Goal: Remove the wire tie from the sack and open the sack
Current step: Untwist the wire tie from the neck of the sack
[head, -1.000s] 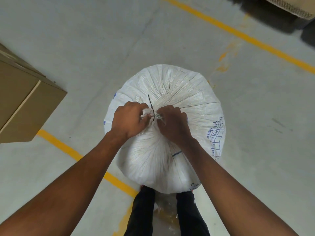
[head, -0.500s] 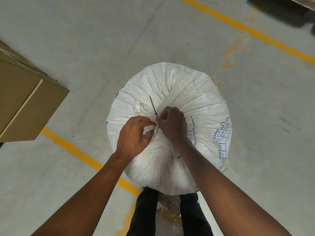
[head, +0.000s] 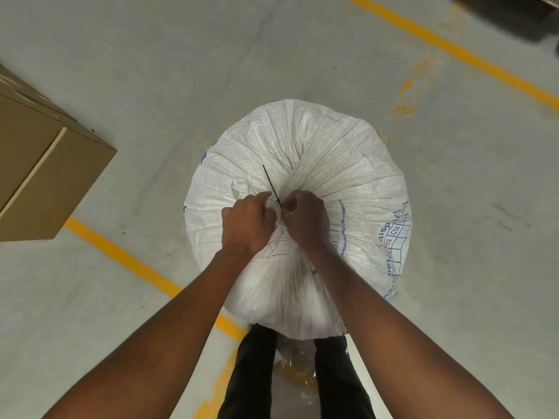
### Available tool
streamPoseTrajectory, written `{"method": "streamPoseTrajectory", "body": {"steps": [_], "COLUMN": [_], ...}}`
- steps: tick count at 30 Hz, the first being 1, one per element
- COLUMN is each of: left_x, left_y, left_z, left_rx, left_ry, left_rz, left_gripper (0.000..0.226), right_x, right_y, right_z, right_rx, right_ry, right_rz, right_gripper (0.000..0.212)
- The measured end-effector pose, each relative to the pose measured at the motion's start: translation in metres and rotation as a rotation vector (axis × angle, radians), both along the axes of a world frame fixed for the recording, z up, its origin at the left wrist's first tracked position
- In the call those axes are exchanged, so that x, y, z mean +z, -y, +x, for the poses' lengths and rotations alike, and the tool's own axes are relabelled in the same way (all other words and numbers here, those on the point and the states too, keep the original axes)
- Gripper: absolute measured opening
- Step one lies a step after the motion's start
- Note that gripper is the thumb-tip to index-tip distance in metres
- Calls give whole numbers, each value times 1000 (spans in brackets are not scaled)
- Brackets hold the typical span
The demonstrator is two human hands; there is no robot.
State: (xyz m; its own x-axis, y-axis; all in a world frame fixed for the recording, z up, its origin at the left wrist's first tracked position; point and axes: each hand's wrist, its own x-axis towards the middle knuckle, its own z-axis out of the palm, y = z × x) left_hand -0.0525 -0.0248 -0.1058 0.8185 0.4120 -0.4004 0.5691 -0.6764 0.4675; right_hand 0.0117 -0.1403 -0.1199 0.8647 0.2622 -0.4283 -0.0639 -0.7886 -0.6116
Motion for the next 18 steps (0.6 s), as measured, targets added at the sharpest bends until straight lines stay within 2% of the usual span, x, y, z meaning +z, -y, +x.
{"method": "streamPoseTrajectory", "body": {"steps": [4, 7, 12, 18], "left_x": [-22, -29, -34, -43], "left_y": [4, 2, 1, 6], "left_z": [9, 20, 25, 17], "left_rx": [18, 91, 212, 239], "left_ry": [-121, -183, -139, -61], "left_rz": [2, -95, -246, -342], "left_gripper": [39, 32, 10, 15], "right_x": [-5, -8, -13, -16], "right_y": [1, 4, 7, 5], "right_z": [1, 2, 3, -1], "right_rx": [-30, -48, -116, -134], "right_ry": [-6, -6, -36, -34], "right_rz": [13, 9, 10, -70], "right_gripper": [9, 11, 8, 5]}}
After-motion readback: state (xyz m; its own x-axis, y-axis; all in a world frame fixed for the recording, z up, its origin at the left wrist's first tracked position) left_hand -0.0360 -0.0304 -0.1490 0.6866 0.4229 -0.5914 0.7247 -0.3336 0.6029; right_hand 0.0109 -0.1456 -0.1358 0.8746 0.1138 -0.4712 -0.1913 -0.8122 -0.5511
